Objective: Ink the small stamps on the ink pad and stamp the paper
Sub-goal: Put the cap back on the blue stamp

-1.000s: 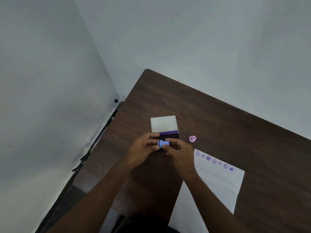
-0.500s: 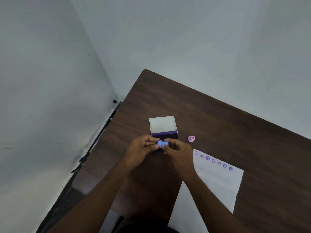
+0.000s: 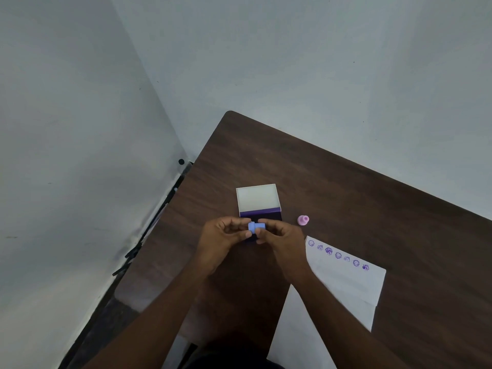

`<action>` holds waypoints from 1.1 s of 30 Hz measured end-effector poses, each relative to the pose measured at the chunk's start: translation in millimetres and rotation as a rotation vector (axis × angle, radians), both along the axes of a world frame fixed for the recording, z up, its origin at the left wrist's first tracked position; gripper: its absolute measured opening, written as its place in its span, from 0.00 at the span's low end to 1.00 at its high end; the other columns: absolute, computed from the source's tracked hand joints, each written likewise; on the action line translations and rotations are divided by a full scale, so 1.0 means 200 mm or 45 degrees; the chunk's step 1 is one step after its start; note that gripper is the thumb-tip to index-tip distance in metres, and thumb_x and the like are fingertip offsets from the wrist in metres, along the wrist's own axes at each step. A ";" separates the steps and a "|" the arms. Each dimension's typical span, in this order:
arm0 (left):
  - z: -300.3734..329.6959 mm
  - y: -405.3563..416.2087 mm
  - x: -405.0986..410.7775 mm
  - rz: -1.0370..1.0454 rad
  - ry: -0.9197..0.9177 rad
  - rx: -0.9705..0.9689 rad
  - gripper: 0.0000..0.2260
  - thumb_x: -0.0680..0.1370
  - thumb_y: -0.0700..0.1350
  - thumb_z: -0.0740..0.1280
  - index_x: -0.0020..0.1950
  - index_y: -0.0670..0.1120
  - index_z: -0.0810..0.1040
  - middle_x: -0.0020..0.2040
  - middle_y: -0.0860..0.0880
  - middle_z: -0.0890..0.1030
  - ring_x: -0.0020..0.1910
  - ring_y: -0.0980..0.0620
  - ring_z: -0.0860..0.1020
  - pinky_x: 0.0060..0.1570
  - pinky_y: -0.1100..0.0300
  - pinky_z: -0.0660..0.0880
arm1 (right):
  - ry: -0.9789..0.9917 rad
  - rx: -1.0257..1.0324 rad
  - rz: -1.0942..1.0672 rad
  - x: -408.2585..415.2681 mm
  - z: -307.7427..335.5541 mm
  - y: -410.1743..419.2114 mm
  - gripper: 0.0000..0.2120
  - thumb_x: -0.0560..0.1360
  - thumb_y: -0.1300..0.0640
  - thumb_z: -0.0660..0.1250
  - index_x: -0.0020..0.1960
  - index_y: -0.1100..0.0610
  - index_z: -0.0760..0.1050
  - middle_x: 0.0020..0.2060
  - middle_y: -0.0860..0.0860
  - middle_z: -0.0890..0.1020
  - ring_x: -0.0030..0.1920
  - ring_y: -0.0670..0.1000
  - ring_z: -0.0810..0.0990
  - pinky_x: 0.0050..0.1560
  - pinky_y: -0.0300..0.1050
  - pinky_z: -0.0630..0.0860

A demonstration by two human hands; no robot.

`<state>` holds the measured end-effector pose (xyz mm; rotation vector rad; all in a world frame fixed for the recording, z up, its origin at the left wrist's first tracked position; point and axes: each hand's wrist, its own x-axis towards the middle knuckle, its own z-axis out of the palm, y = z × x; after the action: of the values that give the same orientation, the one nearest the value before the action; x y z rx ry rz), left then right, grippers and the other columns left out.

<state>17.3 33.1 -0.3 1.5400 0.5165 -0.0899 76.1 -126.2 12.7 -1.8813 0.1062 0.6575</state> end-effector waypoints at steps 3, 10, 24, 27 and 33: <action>0.01 0.00 0.02 0.008 -0.019 -0.069 0.16 0.71 0.38 0.75 0.57 0.48 0.82 0.47 0.56 0.86 0.49 0.56 0.84 0.47 0.66 0.79 | 0.049 0.114 -0.089 0.00 0.00 0.00 0.14 0.72 0.57 0.72 0.57 0.58 0.80 0.46 0.54 0.86 0.41 0.49 0.85 0.46 0.40 0.81; 0.00 -0.02 0.01 0.067 0.020 -0.046 0.11 0.71 0.45 0.75 0.53 0.52 0.84 0.46 0.55 0.86 0.48 0.55 0.84 0.46 0.65 0.79 | 0.148 0.265 -0.168 -0.01 0.01 -0.01 0.12 0.71 0.60 0.72 0.55 0.57 0.81 0.44 0.52 0.86 0.41 0.49 0.85 0.40 0.34 0.80; 0.00 -0.10 0.10 -0.015 0.070 0.119 0.21 0.72 0.41 0.74 0.64 0.48 0.77 0.51 0.52 0.83 0.47 0.61 0.82 0.45 0.71 0.76 | -0.014 0.025 -0.201 0.09 -0.07 -0.12 0.11 0.71 0.59 0.73 0.53 0.54 0.79 0.43 0.48 0.84 0.40 0.47 0.84 0.38 0.36 0.81; -0.03 -0.14 0.13 -0.066 0.114 0.179 0.19 0.73 0.42 0.74 0.63 0.48 0.78 0.49 0.53 0.83 0.46 0.61 0.81 0.45 0.69 0.77 | -0.143 -0.191 -0.177 0.16 -0.08 -0.18 0.13 0.72 0.58 0.73 0.56 0.55 0.79 0.46 0.50 0.83 0.46 0.47 0.82 0.49 0.43 0.81; -0.06 -0.27 0.27 -0.198 0.148 0.432 0.16 0.75 0.45 0.72 0.62 0.48 0.79 0.47 0.56 0.81 0.44 0.58 0.80 0.49 0.64 0.79 | -0.405 -0.349 -0.112 0.27 -0.09 -0.26 0.13 0.71 0.54 0.73 0.54 0.56 0.80 0.45 0.46 0.82 0.44 0.42 0.78 0.49 0.35 0.73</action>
<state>70.9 -21.0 -11.8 1.9152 0.5215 -0.2219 129.5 -178.9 -5.9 -2.2083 0.0759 0.2874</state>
